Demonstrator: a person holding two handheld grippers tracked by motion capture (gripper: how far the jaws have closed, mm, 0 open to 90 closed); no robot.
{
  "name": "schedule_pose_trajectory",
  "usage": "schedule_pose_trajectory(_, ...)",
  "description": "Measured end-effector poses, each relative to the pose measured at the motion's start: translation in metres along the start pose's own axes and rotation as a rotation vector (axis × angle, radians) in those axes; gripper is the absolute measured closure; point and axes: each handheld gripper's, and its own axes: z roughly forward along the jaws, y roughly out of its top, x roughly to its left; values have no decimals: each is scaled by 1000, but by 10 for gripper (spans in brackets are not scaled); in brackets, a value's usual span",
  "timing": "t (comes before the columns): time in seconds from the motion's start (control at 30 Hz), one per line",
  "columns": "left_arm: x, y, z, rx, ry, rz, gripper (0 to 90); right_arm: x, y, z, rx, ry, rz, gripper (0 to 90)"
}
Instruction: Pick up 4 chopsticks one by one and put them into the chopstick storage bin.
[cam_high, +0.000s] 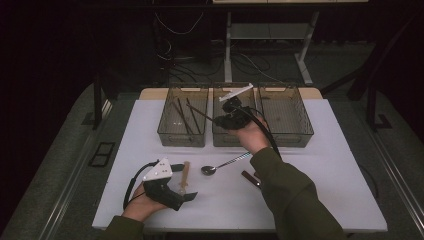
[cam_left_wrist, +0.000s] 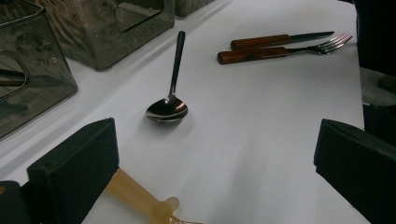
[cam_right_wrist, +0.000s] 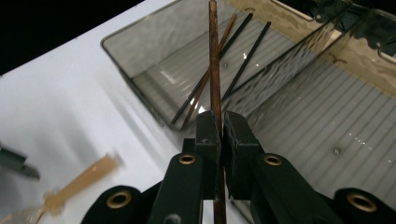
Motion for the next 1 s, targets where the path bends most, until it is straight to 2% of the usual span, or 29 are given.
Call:
schedule_pose_trajectory(0.23,1,1,-1,3,-1,15,0,0,19,24,7,-20,13,851)
schedule_pose_trajectory(0.67,1,1,0,-4,-10,12,0,-9,45,69,34,-52,76,851)
schedule_pose_trajectory(1.0,0,3,1,-15,-17,9,0,-7,66,99,67,-86,87,851)
